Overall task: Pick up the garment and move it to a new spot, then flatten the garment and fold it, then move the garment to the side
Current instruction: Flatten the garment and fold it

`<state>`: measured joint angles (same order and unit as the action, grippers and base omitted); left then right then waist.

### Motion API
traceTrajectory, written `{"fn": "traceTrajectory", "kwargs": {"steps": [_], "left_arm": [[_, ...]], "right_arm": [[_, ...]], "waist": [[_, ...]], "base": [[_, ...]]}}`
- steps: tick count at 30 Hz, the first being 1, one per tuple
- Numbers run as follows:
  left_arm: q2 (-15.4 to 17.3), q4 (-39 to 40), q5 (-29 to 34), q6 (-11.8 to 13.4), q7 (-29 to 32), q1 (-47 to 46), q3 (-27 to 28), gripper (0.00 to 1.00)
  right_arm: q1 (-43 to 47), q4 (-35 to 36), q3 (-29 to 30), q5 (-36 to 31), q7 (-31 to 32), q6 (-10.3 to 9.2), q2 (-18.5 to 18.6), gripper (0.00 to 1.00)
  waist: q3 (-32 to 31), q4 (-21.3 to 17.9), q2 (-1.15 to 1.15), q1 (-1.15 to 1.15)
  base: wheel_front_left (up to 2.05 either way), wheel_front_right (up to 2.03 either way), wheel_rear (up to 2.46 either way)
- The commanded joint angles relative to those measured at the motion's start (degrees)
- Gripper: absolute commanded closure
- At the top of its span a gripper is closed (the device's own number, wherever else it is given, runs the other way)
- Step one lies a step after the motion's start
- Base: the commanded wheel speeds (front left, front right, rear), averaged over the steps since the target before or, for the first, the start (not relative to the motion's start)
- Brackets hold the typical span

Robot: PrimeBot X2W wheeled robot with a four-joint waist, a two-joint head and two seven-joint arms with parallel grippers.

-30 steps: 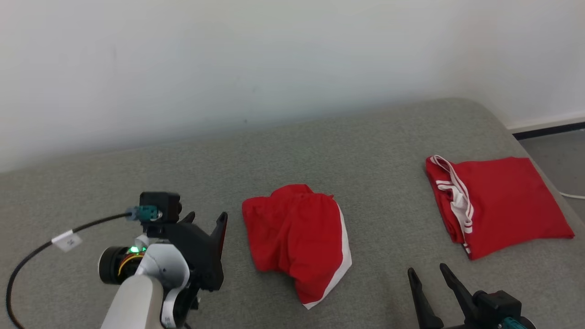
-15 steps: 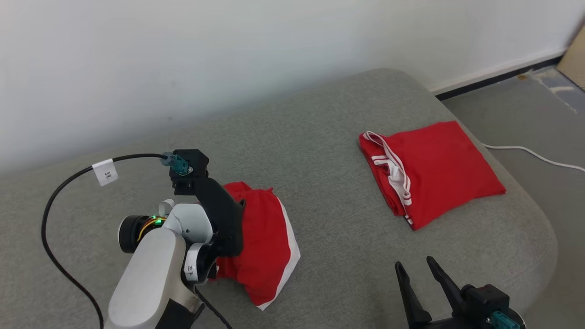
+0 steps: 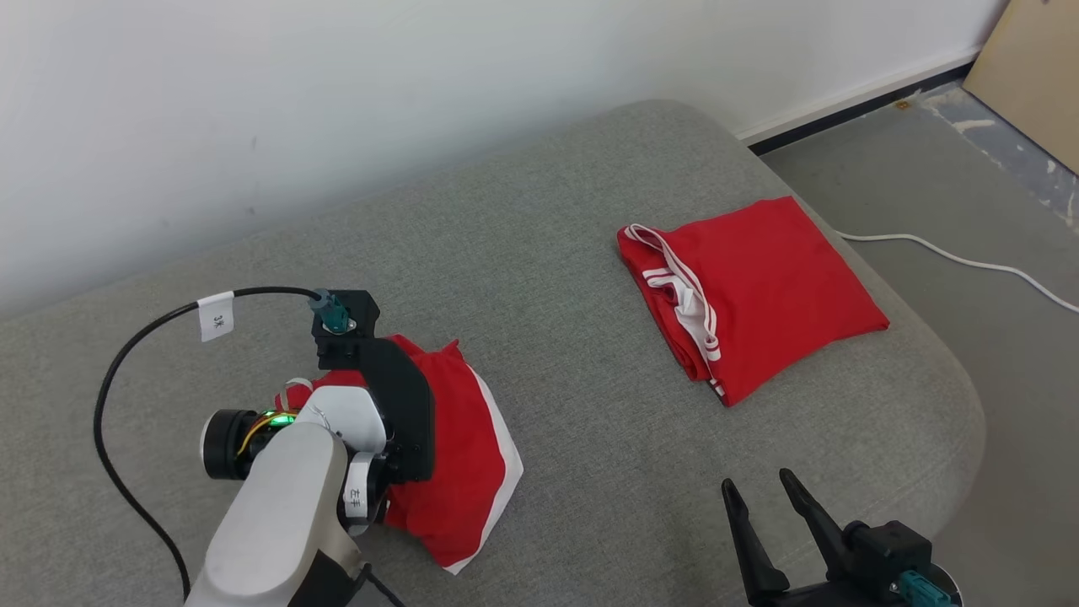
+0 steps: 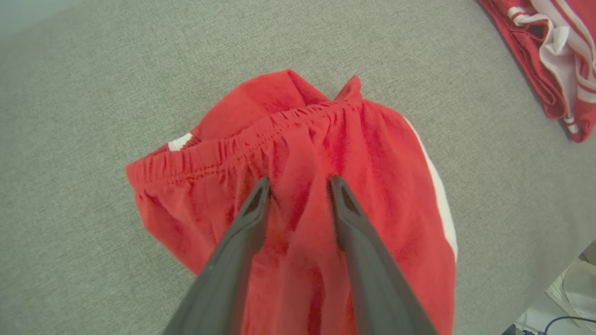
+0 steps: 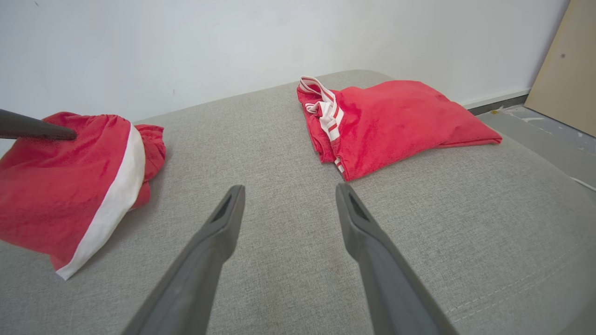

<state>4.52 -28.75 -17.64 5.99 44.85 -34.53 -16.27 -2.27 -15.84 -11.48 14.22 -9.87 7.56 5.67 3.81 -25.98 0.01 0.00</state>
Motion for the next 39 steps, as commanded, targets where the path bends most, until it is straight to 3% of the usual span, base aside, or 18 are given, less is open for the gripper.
{"fn": "traceTrajectory", "kwargs": {"steps": [1,4,8,9,12,15,22,29,39], "left_arm": [[0.56,0.21,0.25,-0.33,-0.60,-1.03,-0.04,1.00],[0.25,0.42,-0.60,-0.87,-2.54,-0.65,-0.12,1.00],[-0.69,1.99,-2.35,-1.73,-10.32,-1.85,0.68,1.00],[-1.18,3.12,-4.15,-2.33,-15.46,-3.00,1.01,1.00],[-1.60,4.70,-9.11,-4.00,-23.13,-4.93,0.63,1.00],[-1.69,7.25,-17.91,-4.35,-30.60,-7.30,-2.64,1.00],[-1.59,9.67,-33.75,-1.34,-46.61,-11.52,-10.28,1.00],[-1.02,1.75,-33.31,2.75,-53.02,-6.31,-12.72,1.00],[1.52,-4.86,-35.50,5.20,-59.35,7.04,-6.22,1.00]], "right_arm": [[-0.16,-0.09,-0.08,0.37,-0.21,-0.14,-0.03,0.00],[-0.44,-0.33,-0.34,0.43,-0.23,-0.14,0.07,0.00],[-0.70,-0.42,-0.44,0.50,-0.11,-0.14,0.26,0.00],[-0.62,-0.27,-0.23,0.32,-0.01,-0.14,0.27,0.00],[-0.56,-0.19,-0.03,0.31,0.04,-0.14,0.47,0.00],[-0.55,-0.14,-0.10,0.20,0.14,-0.14,0.40,0.00],[-0.36,-0.21,0.35,0.33,0.20,-0.14,0.39,0.00],[0.74,-0.15,0.61,0.49,0.16,-0.14,0.30,0.00],[0.90,0.07,-0.07,0.43,0.60,-0.14,0.22,0.00]], "waist": [[-0.09,0.27,-0.01,0.00],[-0.40,0.83,-0.01,0.00],[-0.66,1.78,-0.01,0.00],[-0.72,2.38,-0.01,0.00],[-0.89,3.34,-0.01,0.00],[-1.19,4.21,-0.01,0.00],[-1.75,6.50,-0.01,0.00],[-1.98,10.43,-0.01,0.00],[-2.10,15.01,-0.01,0.00]], "base": [[0.00,0.00,0.00],[0.00,0.00,0.00],[0.00,0.00,0.00],[0.00,0.00,0.00],[0.00,0.00,0.00],[0.00,0.00,0.00],[0.00,0.00,0.00],[0.00,0.00,0.00],[0.00,0.00,0.00]]}}
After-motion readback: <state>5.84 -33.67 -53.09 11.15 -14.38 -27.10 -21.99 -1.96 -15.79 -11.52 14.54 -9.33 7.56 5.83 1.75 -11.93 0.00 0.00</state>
